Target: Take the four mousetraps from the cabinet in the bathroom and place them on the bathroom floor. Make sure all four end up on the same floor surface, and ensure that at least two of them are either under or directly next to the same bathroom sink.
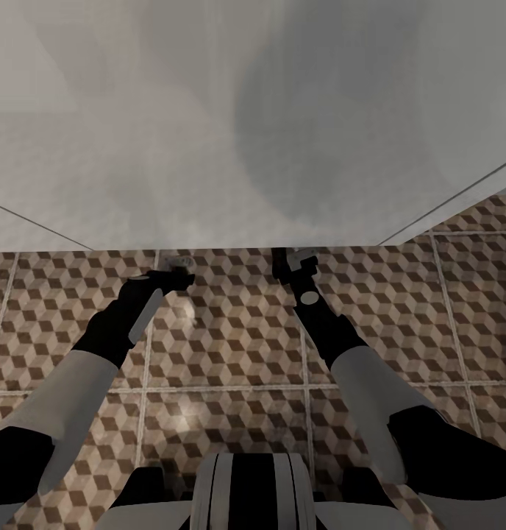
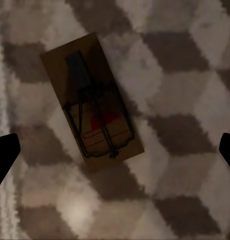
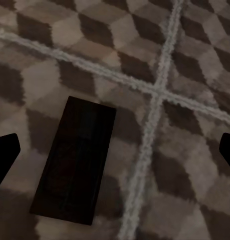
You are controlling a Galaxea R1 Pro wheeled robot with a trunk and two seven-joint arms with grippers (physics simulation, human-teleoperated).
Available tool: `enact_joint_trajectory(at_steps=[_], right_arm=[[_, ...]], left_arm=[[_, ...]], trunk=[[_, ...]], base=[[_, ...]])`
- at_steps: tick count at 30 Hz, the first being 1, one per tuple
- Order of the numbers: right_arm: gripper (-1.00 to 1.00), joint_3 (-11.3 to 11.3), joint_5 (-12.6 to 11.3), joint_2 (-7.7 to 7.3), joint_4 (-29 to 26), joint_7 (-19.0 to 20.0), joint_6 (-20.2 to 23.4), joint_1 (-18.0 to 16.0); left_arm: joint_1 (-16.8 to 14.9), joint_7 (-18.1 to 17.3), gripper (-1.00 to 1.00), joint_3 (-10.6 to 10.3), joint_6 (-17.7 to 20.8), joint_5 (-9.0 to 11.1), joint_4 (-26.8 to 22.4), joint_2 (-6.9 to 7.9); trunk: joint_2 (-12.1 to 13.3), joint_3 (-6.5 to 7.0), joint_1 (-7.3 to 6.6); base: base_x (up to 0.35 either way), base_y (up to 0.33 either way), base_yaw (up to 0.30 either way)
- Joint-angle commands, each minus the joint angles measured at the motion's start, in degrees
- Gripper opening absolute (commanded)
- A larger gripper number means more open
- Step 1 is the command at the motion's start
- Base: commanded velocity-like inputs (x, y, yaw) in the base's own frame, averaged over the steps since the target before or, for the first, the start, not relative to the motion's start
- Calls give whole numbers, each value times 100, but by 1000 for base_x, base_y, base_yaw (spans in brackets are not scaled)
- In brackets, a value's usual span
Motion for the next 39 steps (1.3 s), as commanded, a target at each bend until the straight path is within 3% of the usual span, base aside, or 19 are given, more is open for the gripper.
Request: enact_joint_trajectory(at_steps=[1,21,39], right_arm=[[100,13,41,0,8,-37,-4,-4],[100,9,41,0,8,-37,-4,-3],[100,4,41,0,8,-37,-4,-3]], left_arm=[[-2,52,100,-24,19,59,-15,8],[-1,43,100,-74,-263,-11,-943,33],[-1,45,100,-85,-279,-287,-994,33]], trunk=[[-1,-3,-1],[-1,-3,-1],[-1,-3,-1]], base=[[0,0,0],[-8,0,0],[-287,0,0]])
